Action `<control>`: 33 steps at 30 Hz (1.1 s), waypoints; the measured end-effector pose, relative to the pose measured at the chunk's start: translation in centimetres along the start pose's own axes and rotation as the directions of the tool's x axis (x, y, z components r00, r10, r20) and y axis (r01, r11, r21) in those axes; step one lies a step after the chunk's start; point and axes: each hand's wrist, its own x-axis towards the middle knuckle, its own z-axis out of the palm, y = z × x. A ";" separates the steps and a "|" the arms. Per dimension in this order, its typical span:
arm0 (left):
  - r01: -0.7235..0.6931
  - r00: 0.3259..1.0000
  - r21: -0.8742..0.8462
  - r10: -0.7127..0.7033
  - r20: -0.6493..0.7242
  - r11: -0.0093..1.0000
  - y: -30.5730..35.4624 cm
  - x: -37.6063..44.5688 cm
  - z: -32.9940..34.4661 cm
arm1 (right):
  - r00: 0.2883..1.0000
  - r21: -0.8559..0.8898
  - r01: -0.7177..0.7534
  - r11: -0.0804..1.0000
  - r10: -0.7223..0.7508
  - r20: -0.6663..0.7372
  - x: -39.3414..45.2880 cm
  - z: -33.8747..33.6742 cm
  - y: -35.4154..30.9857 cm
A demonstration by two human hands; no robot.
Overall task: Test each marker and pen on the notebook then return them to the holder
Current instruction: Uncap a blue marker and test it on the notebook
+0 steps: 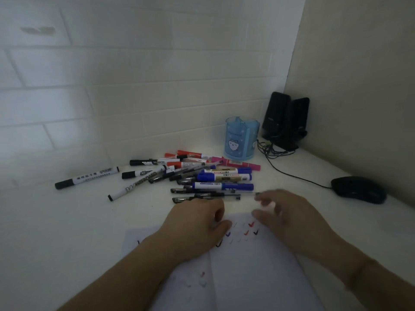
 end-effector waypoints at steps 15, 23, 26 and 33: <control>0.012 0.981 -0.053 -0.022 -0.193 0.999 -0.1 -0.2 0.0 | 0.988 -0.116 0.083 0.990 -0.097 -0.123 8.1 2.7 0.3; -0.072 0.914 0.033 0.079 -0.399 0.997 0.9 -0.3 -0.8 | 0.920 0.448 0.246 0.859 -0.062 -0.387 -0.7 -1.6 -3.9; -0.202 0.936 -0.115 0.157 -0.315 0.973 1.5 -0.7 -0.1 | 0.951 0.832 0.110 0.544 0.185 -0.248 -1.7 -0.7 -5.0; -0.375 0.924 -0.298 0.329 -0.196 0.878 1.2 -0.8 0.8 | 0.981 0.771 0.100 0.629 0.067 -0.183 -1.8 1.2 -3.5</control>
